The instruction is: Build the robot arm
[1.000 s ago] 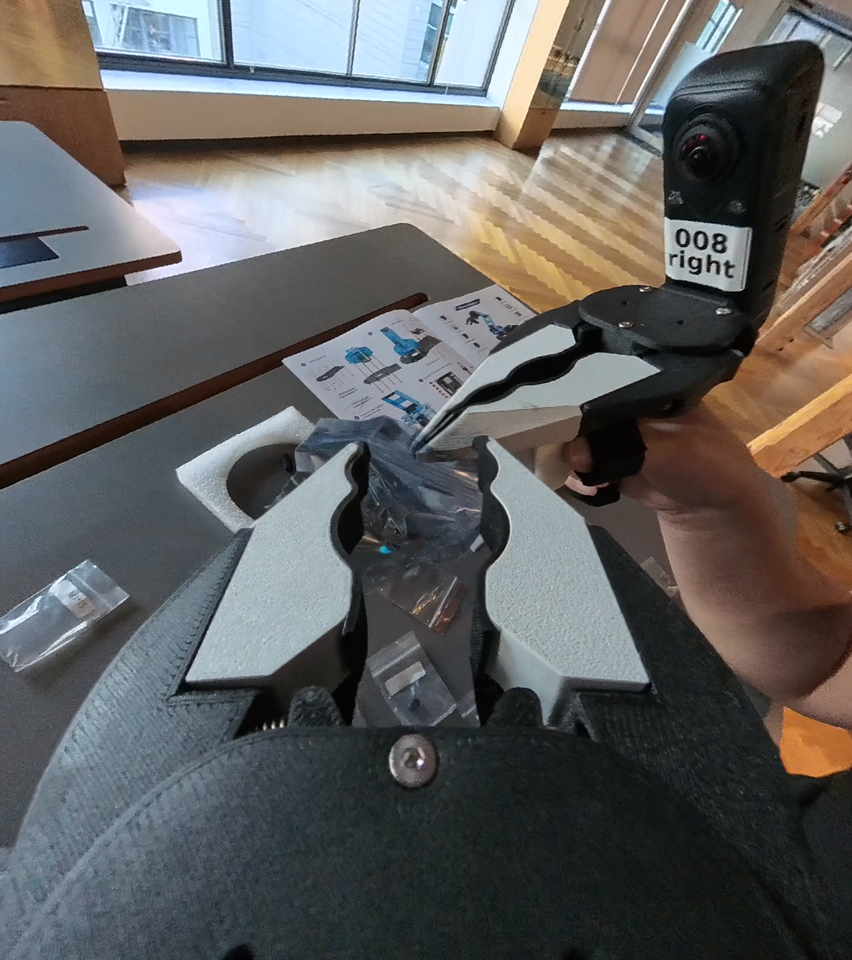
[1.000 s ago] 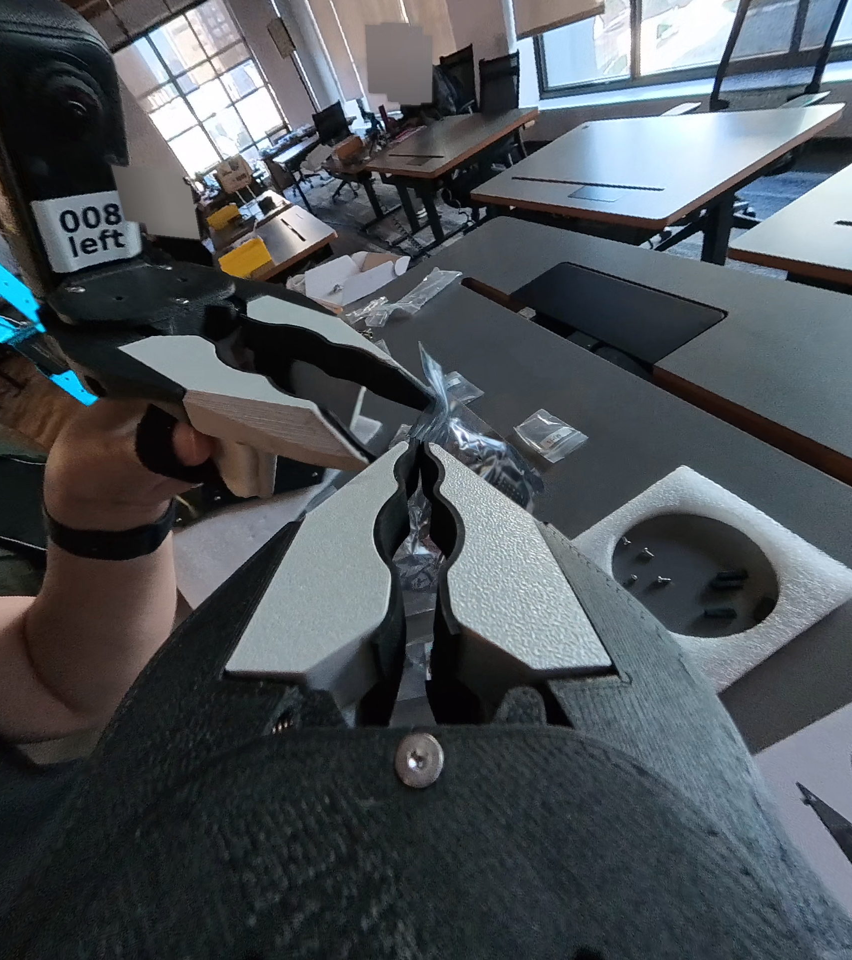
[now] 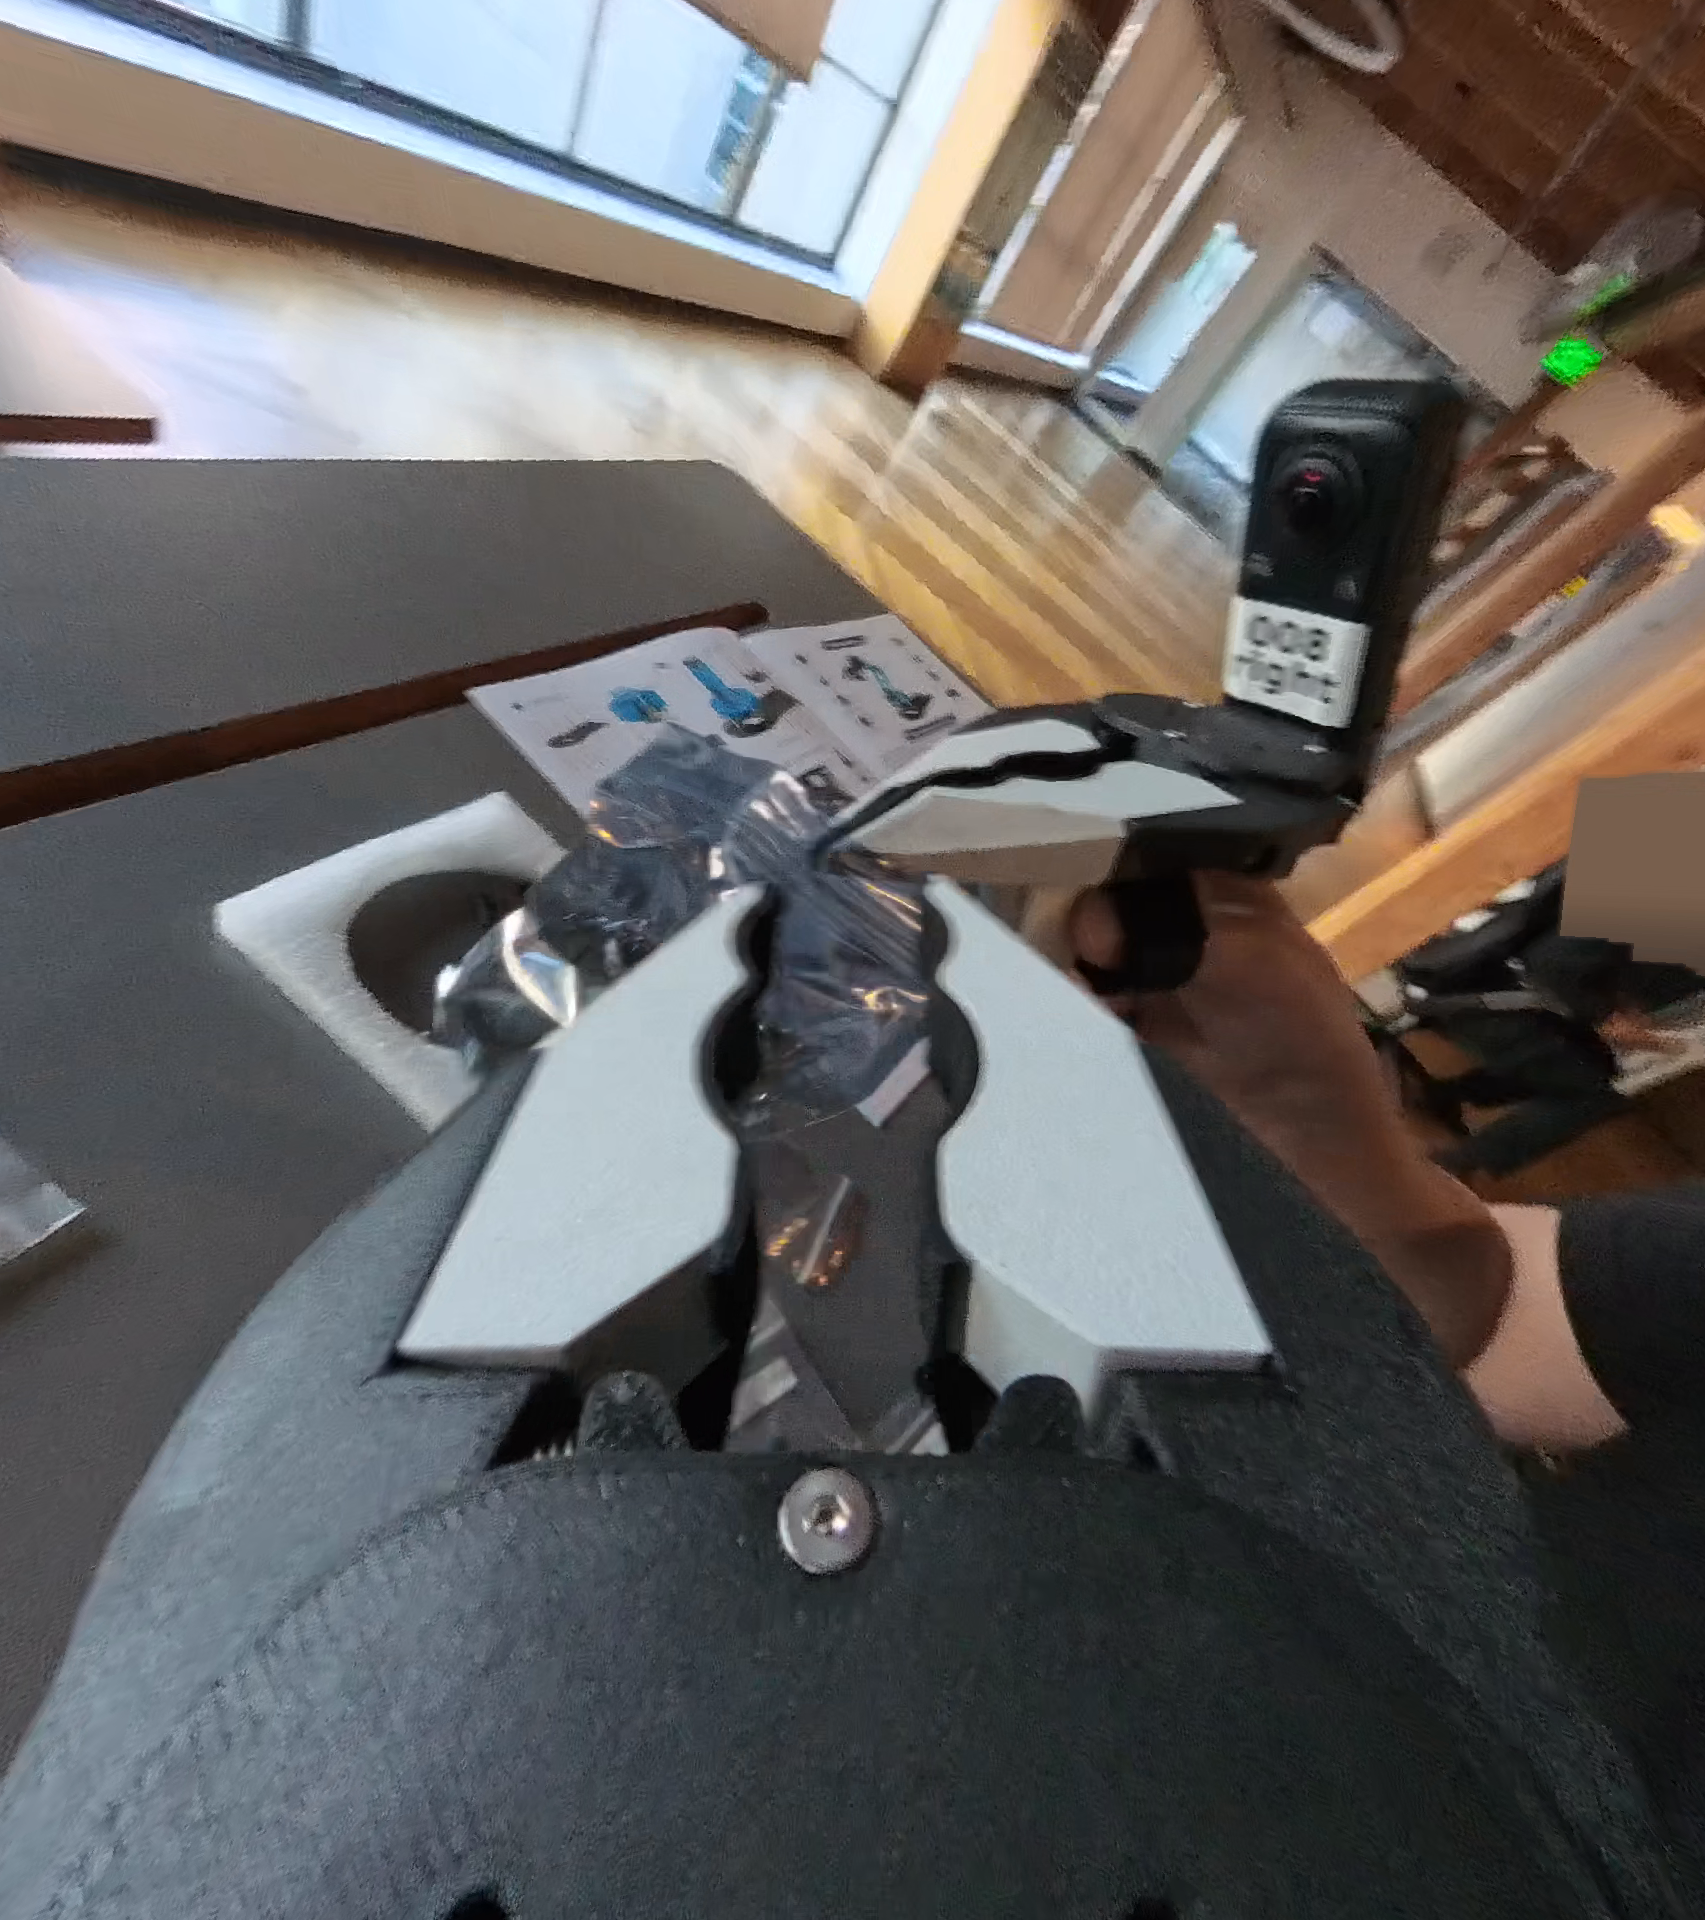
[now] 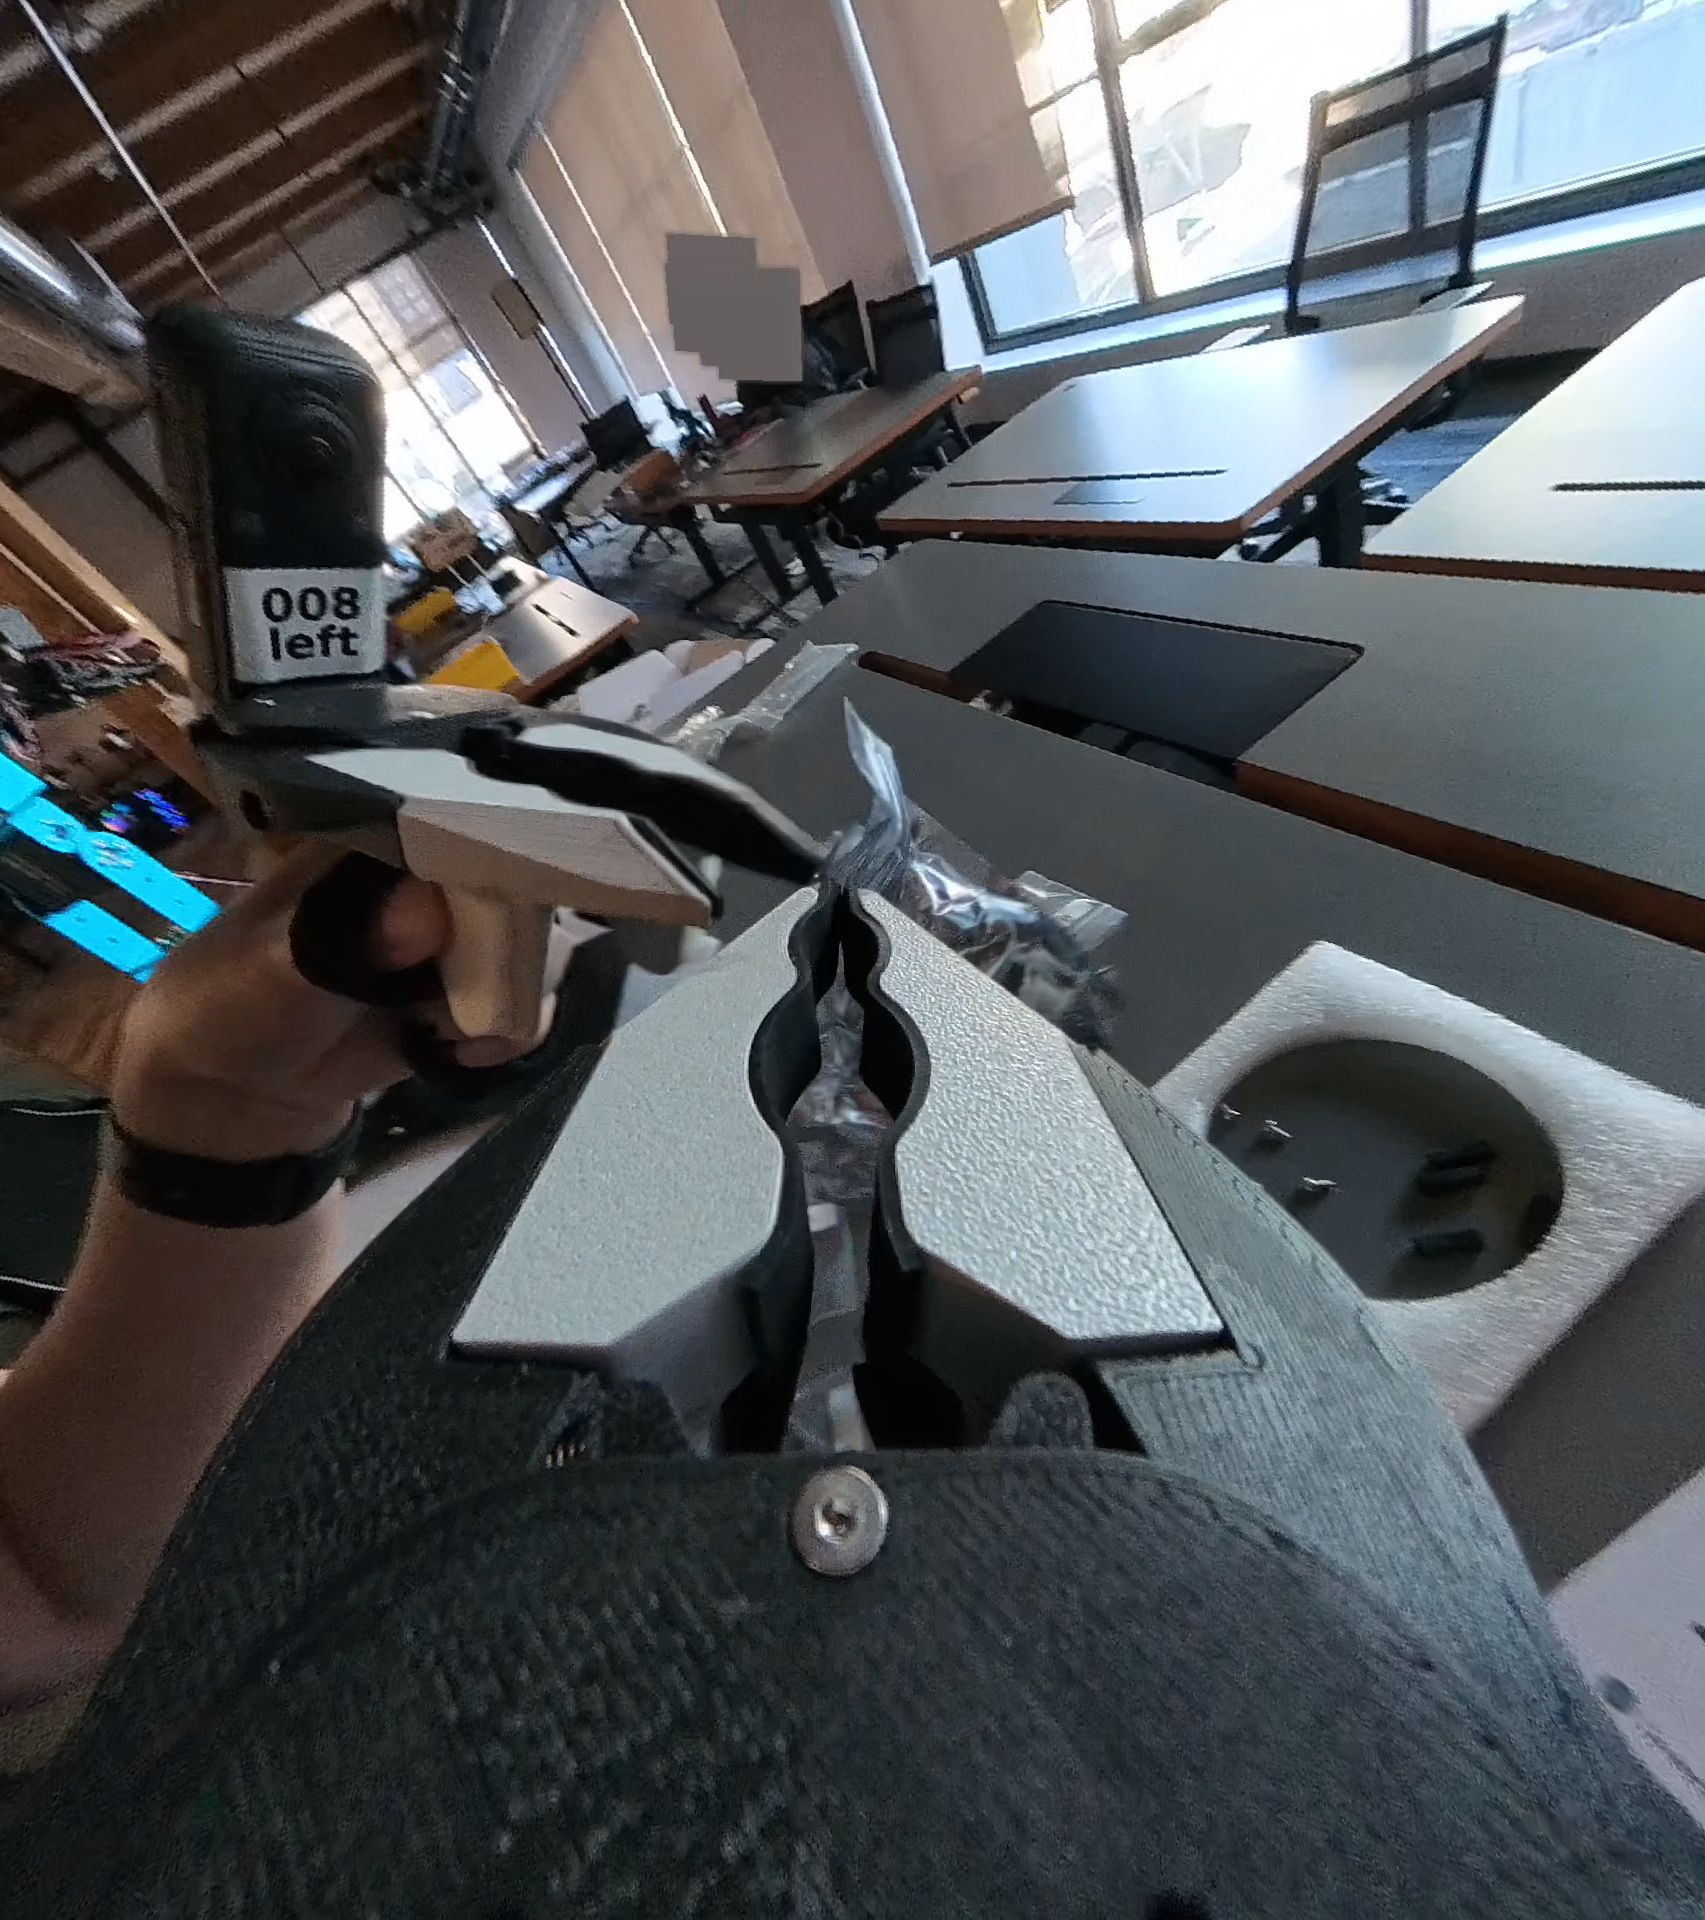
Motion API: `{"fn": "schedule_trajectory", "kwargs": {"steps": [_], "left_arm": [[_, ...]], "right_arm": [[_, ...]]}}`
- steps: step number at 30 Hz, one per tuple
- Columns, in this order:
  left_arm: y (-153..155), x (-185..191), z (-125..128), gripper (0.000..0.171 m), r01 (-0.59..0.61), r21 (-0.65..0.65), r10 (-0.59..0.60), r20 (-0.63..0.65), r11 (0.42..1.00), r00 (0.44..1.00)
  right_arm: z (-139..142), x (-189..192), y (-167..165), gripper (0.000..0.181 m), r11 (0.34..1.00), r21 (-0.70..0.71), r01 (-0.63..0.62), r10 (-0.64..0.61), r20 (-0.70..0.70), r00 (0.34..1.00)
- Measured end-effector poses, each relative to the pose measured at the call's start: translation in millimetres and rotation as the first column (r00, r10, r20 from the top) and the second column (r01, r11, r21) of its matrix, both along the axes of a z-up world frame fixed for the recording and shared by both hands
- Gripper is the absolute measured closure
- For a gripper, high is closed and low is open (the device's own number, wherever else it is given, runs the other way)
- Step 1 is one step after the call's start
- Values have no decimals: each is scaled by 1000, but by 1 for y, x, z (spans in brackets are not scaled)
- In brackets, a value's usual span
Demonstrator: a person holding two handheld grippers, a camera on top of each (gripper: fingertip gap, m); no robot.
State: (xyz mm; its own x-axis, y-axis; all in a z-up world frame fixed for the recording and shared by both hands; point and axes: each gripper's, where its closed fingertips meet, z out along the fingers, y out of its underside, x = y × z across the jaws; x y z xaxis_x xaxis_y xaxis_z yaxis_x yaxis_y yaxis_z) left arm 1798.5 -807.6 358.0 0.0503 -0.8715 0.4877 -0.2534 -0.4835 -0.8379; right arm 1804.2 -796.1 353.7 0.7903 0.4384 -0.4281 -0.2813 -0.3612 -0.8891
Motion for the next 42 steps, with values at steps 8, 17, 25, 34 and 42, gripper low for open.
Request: {"fn": "schedule_trajectory", "kwargs": {"steps": [8,17,25,34,42], "left_arm": [[-9,8,-2,123,38,16,-38,2,999,999],[-3,3,-10,143,62,220,-49,-60,974,997],[0,0,-10,149,42,138,-35,-54,990,998],[-2,0,-12,150,69,88,-65,-43,994,997],[-3,-1,-10,150,90,59,-89,-22,994,996]], "right_arm": [[4,-15,0,181,991,-18,-133,115,-403,908],[1,-12,1,181,993,-22,-118,102,-362,927],[3,-10,7,181,993,106,43,-42,-14,999],[1,-10,7,181,989,138,45,-60,101,993],[3,-10,5,181,988,151,39,-62,155,986]]}}
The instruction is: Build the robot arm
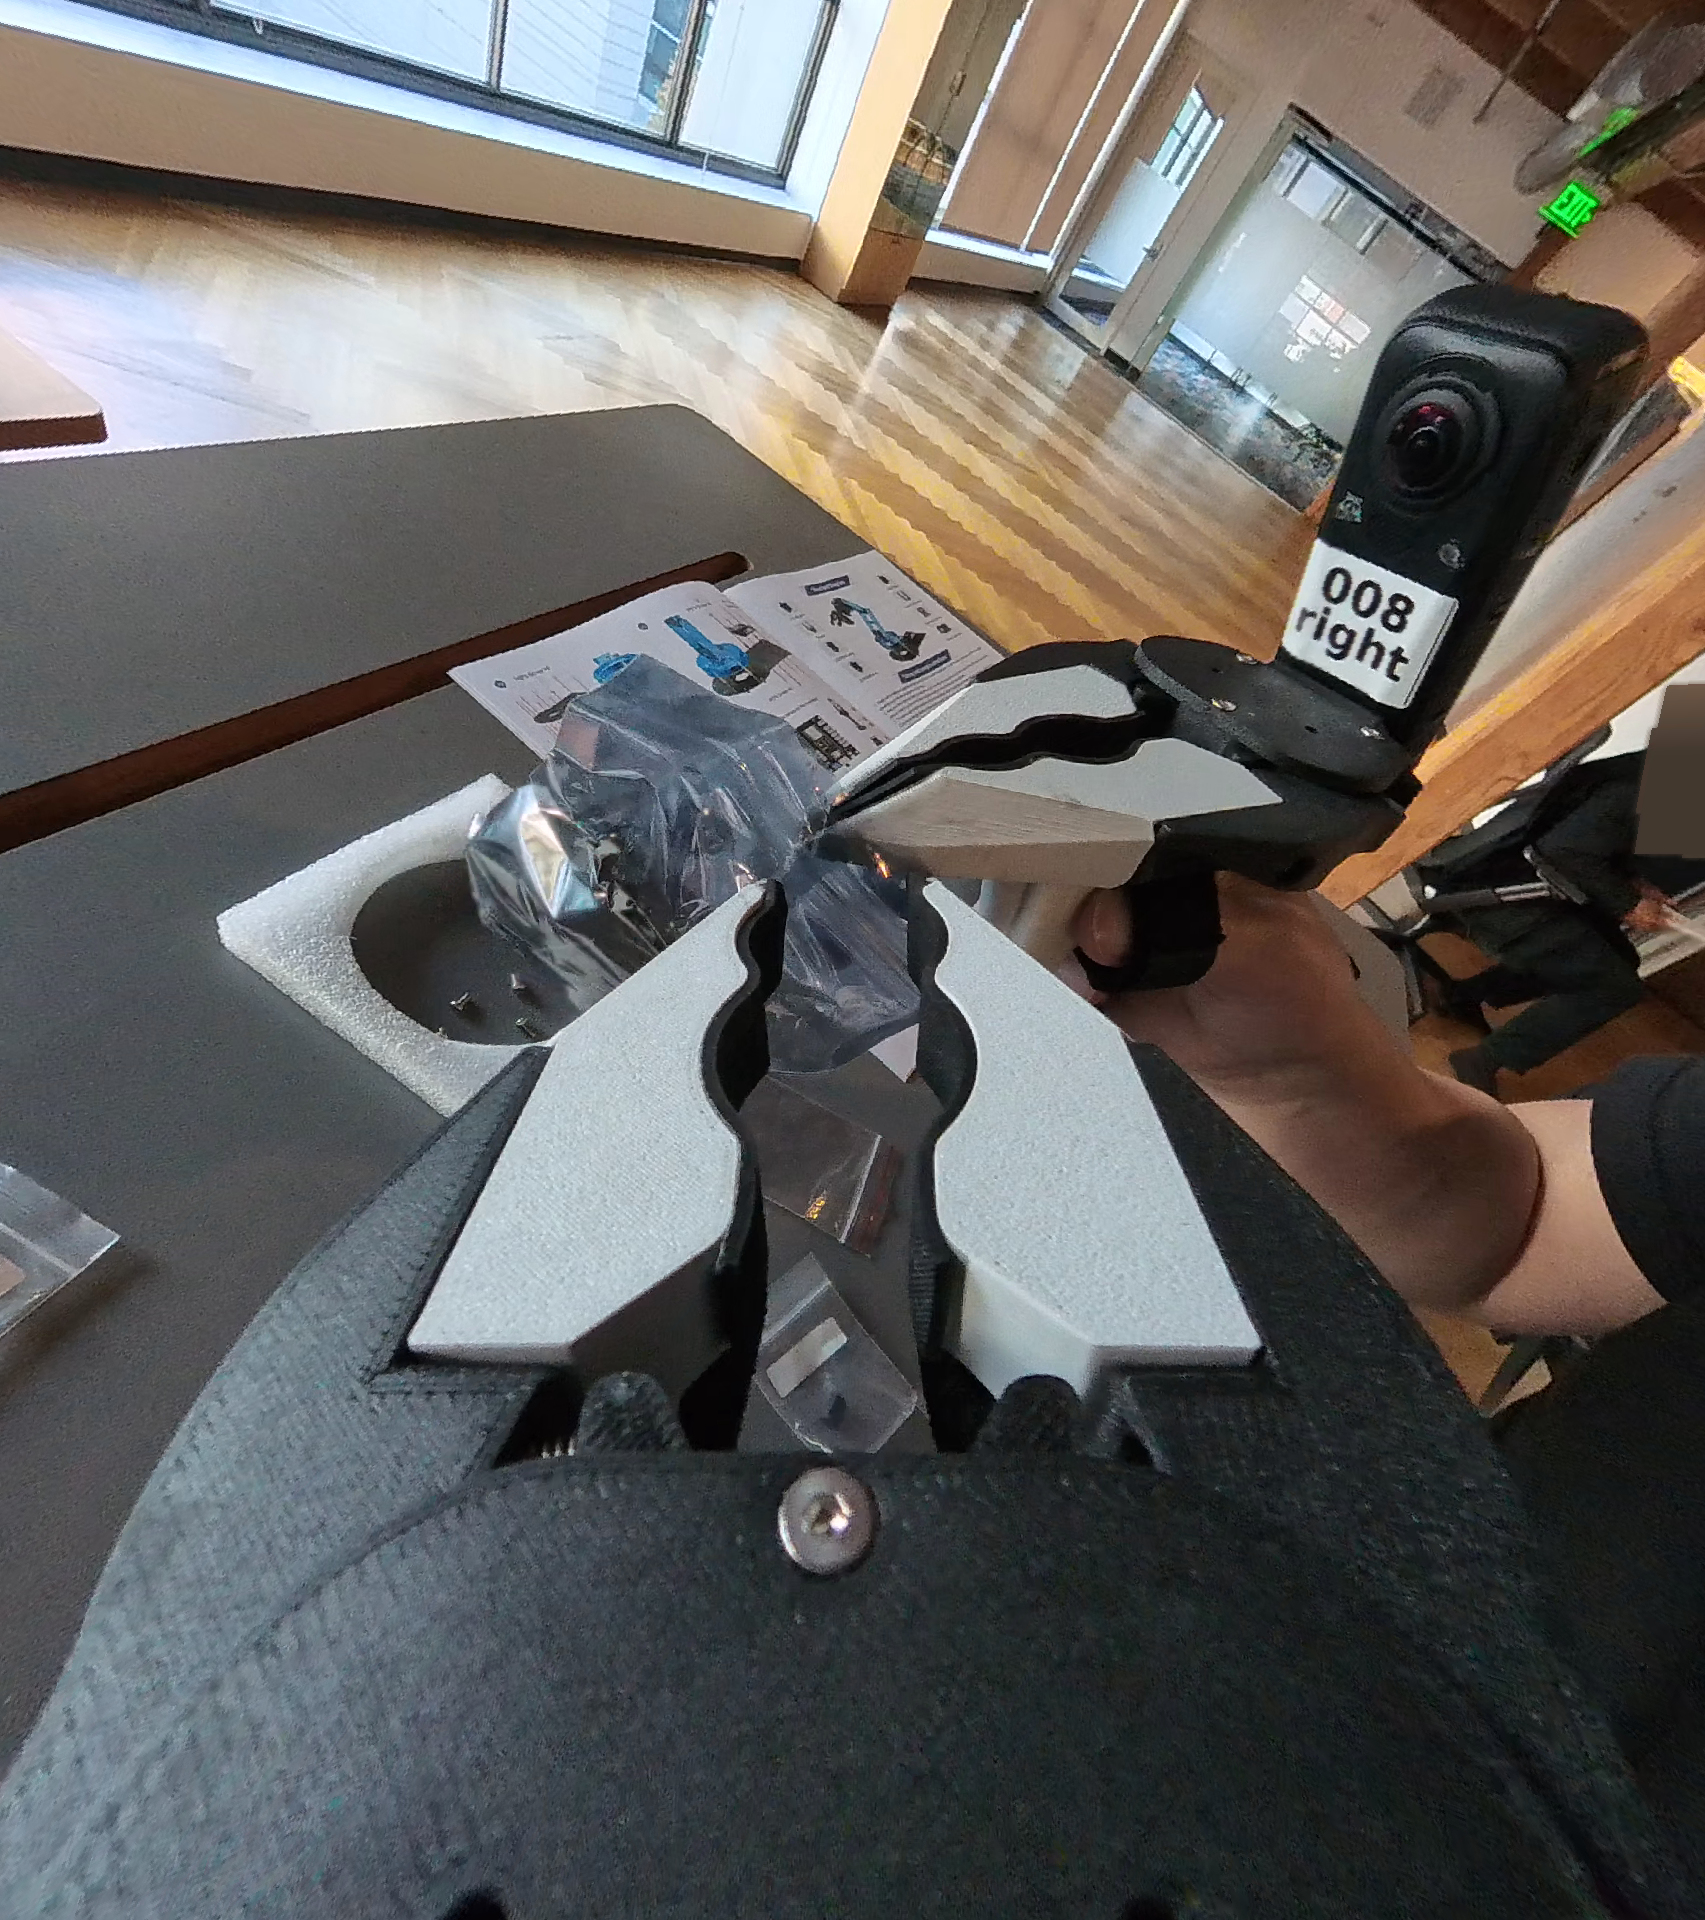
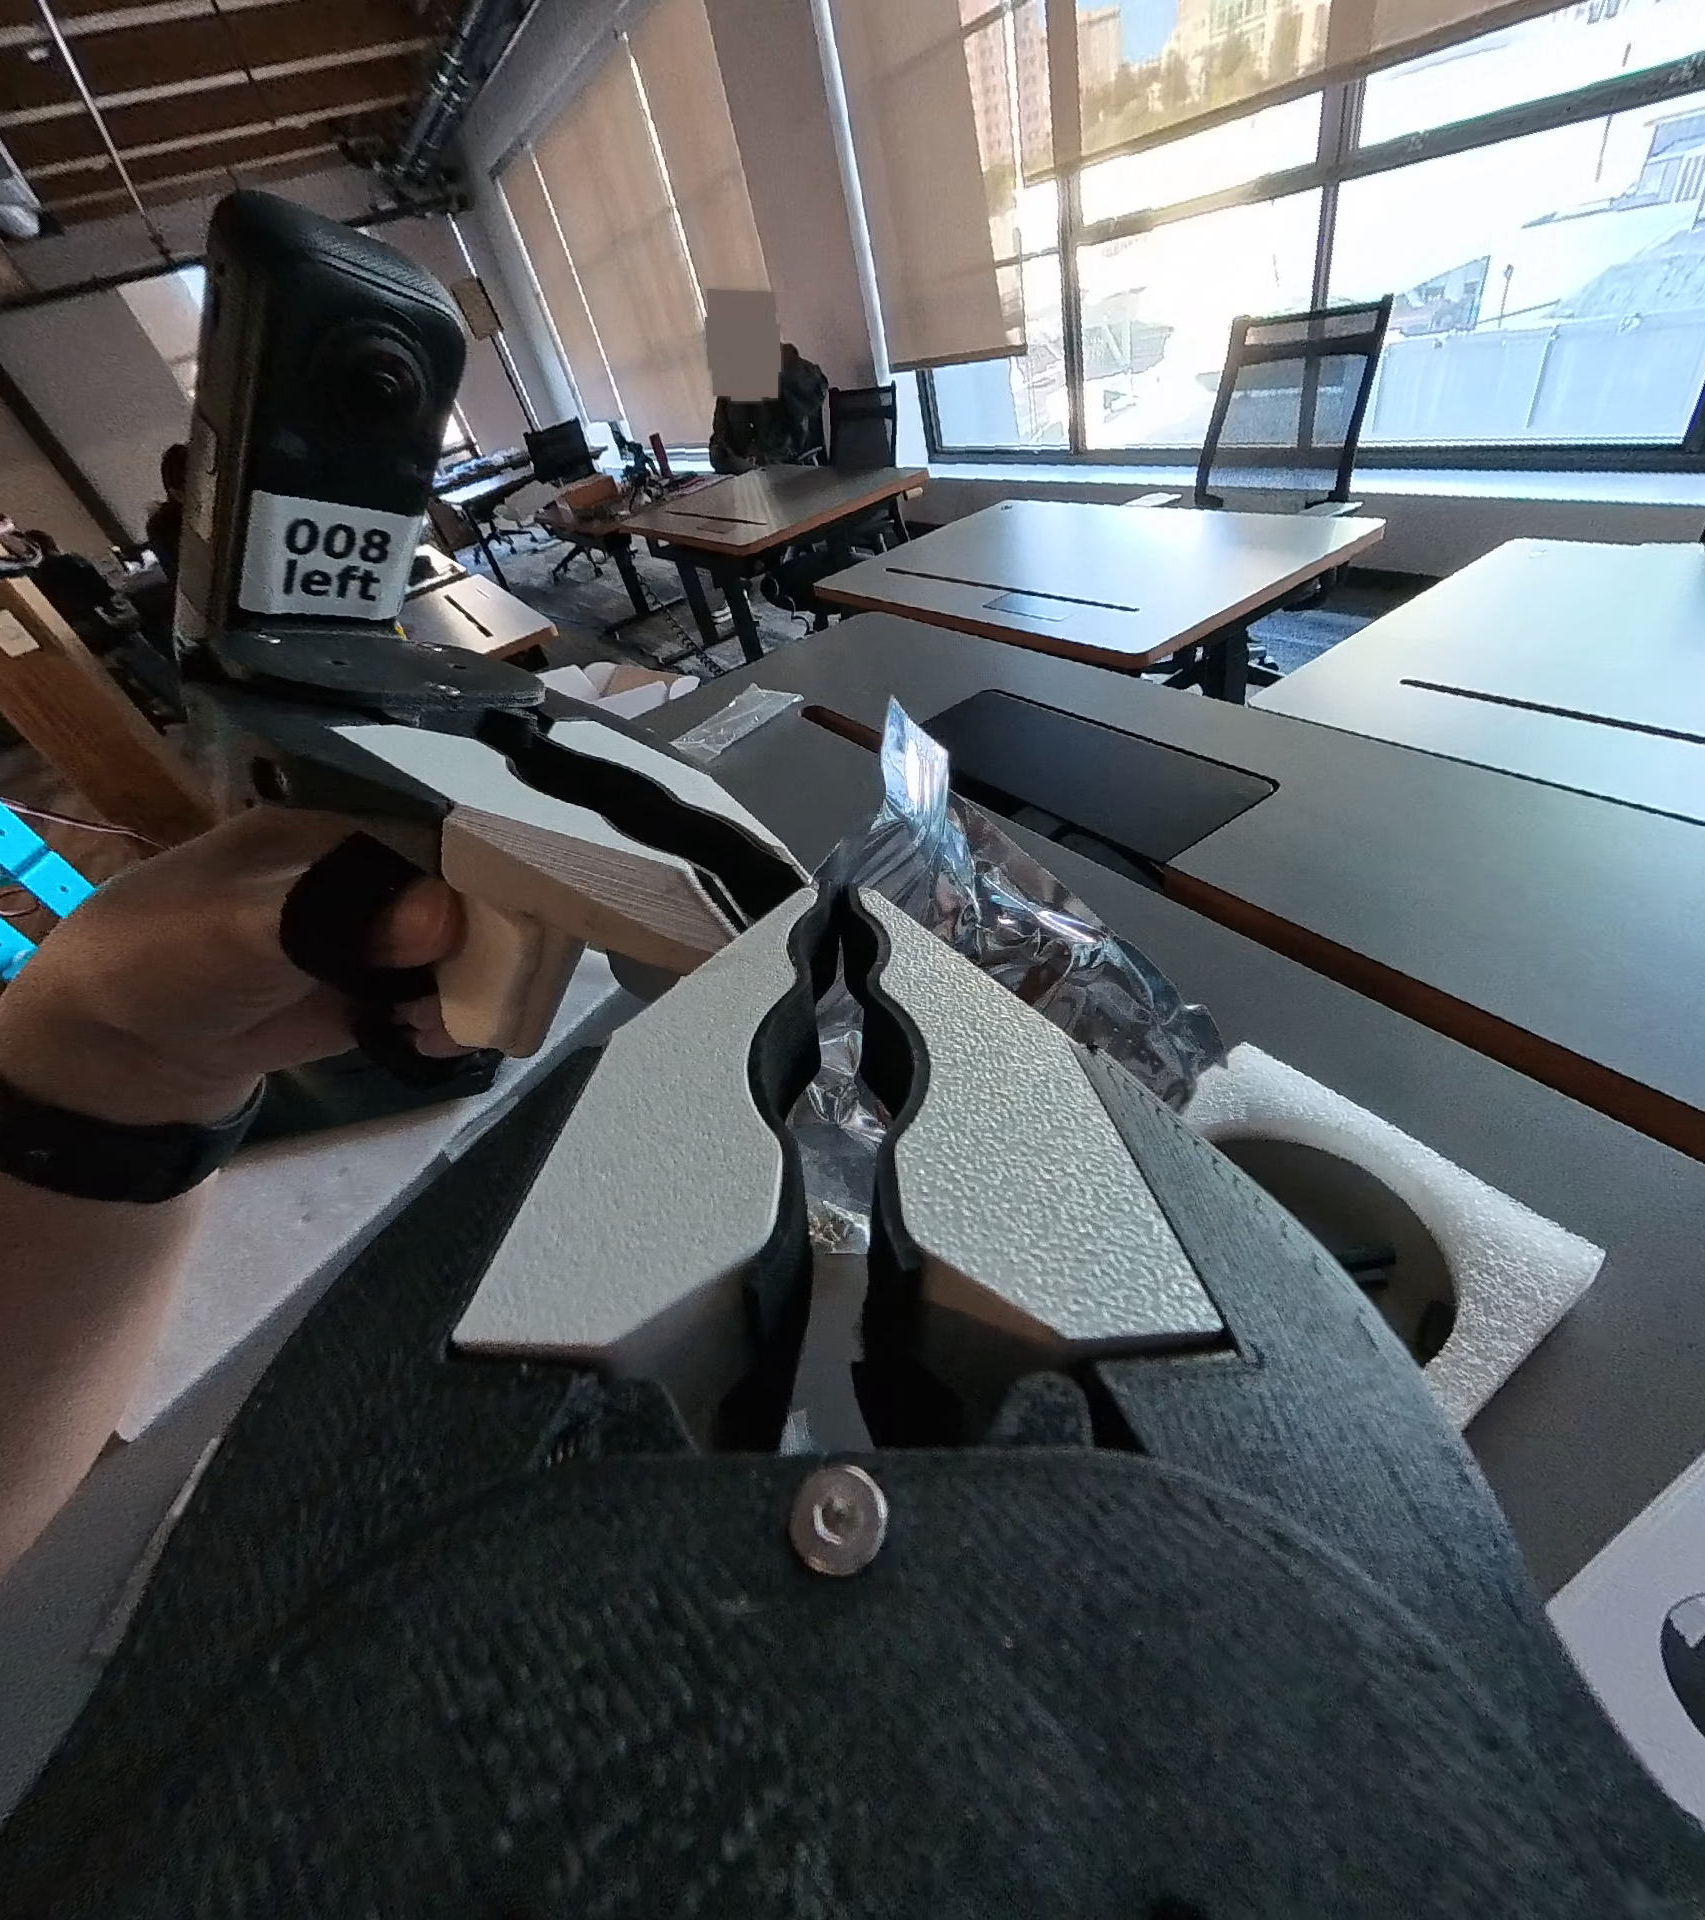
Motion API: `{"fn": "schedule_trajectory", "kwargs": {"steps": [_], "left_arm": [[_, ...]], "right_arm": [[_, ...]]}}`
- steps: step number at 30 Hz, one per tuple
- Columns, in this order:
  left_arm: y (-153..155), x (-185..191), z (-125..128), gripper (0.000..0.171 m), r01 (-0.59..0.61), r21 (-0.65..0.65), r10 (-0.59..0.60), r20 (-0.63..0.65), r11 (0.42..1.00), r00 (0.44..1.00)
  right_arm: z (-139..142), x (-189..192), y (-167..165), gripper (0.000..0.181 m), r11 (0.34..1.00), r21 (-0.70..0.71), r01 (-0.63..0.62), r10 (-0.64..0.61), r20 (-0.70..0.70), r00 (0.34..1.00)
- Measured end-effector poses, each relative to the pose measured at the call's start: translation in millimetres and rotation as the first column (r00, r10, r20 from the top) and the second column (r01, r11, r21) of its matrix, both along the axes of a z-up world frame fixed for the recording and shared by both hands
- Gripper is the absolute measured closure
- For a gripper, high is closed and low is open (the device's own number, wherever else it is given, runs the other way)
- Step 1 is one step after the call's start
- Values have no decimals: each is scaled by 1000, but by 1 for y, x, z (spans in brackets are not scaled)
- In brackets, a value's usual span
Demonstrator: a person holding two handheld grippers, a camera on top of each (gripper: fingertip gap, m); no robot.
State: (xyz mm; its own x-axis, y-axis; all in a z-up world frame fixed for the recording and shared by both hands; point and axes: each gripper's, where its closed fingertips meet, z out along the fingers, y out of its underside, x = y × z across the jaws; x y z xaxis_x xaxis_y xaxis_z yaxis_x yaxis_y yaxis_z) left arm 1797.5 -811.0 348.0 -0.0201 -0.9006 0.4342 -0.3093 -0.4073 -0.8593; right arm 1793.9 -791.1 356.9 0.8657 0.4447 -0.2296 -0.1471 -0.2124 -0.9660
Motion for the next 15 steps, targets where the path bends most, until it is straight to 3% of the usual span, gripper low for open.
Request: {"fn": "schedule_trajectory", "kwargs": {"steps": [11,15], "left_arm": [[-6,-3,16,149,52,-80,-45,94,995,995],[-10,-7,20,171,96,-100,-84,121,990,989]], "right_arm": [[13,-1,-7,181,999,37,-16,14,47,999],[12,1,-7,181,1000,25,-6,4,57,998]]}}
